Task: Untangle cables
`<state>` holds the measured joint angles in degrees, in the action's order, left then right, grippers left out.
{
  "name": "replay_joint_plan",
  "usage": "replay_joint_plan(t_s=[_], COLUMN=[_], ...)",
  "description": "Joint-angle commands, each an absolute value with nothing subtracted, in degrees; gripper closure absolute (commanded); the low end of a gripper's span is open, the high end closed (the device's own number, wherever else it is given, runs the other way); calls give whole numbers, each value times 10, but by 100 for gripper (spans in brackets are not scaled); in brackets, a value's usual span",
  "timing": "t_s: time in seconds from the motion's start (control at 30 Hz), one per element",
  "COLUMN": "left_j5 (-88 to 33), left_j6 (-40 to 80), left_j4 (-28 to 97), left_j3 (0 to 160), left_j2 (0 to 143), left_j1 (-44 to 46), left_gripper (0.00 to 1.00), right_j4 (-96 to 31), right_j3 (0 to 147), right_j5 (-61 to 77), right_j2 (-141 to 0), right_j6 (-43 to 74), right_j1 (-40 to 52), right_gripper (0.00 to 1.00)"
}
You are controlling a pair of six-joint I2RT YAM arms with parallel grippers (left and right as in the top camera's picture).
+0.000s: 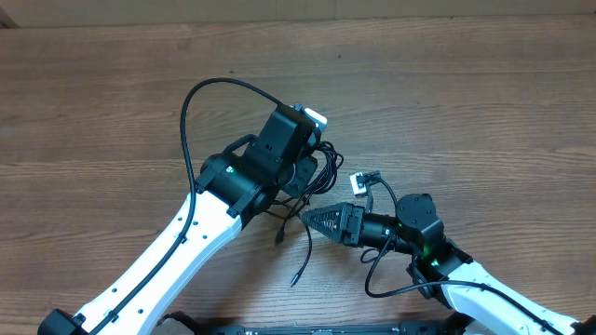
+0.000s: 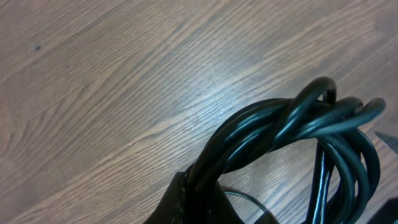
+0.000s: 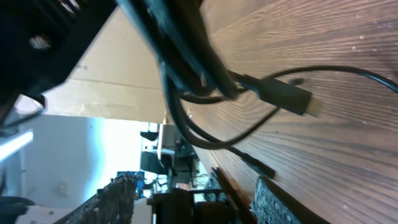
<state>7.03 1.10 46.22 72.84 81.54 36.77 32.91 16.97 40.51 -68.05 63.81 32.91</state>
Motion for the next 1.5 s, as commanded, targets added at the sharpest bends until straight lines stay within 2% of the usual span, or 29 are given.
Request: replay_joint_plan(t_s=[0.0,0.13,0.4,0.53,0.6,0.67,0.8,0.9,1.0,1.03,1.23,1.37,1.4,1.47], left_j5=[5,-50,-100,-210,-242,-265,-292,-295,-305,-311,-331,-328,-328,-318], left_j6=[-82,-132,-164,-256,-282,-296,-313,-324,-324,-324,-329,-328,-328,-318], left_j4=[458,458,462,470,472,475,485,495,495,495,495,495,495,495], left_j3=[735,735,734,728,727,726,724,724,724,724,724,724,724,724], left_j2=[813,813,813,814,817,822,840,859,874,874,874,874,874,874], left_j1=[370,370,349,344,344,344,344,344,344,344,344,337,335,322], left_gripper=[96,96,96,96,96,96,96,96,96,96,96,96,96,96], right_j4=[300,242,176,176,178,183,210,235,253,252,247,247,247,248], right_j3=[178,179,178,178,179,178,179,179,179,178,178,178,178,178], right_j5=[413,422,489,537,554,556,556,552,551,552,552,556,558,573], right_j2=[-678,-659,-563,-518,-506,-503,-503,-503,-503,-503,-517,-545,-548,-557], right_j6=[568,534,493,457,431,427,411,404,404,404,404,406,407,407], right_j1=[310,275,166,122,113,111,111,111,111,111,112,112,112,112], right_gripper=[48,50,44,38,25,18,16,20,36,39,42,62,63,71])
